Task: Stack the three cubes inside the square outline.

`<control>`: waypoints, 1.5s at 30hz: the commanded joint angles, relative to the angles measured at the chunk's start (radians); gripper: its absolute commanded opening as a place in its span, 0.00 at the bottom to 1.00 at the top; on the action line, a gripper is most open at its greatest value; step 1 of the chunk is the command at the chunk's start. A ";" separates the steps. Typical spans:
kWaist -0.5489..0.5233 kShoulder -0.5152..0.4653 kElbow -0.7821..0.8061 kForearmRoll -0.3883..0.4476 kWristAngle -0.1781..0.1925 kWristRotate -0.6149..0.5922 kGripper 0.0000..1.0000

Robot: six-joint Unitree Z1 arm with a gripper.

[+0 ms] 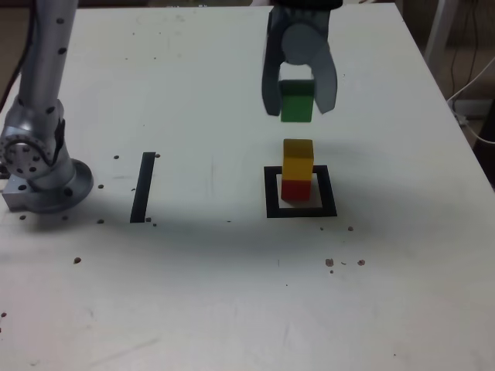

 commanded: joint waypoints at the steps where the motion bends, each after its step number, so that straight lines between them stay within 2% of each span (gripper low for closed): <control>1: -0.020 -0.006 0.010 -0.001 -0.003 -0.013 0.30; 9: -0.060 -0.001 0.027 -0.022 -0.005 -0.039 0.30; 31: -0.064 0.049 0.060 -0.081 -0.006 -0.041 0.31; 33: -0.064 0.049 0.067 -0.084 -0.007 -0.040 0.38; 39: -0.064 0.045 0.090 -0.093 -0.012 -0.034 0.84; 41: -0.064 0.043 0.095 -0.094 -0.012 -0.033 0.90; 45: -0.064 0.037 0.098 -0.095 -0.013 -0.033 0.95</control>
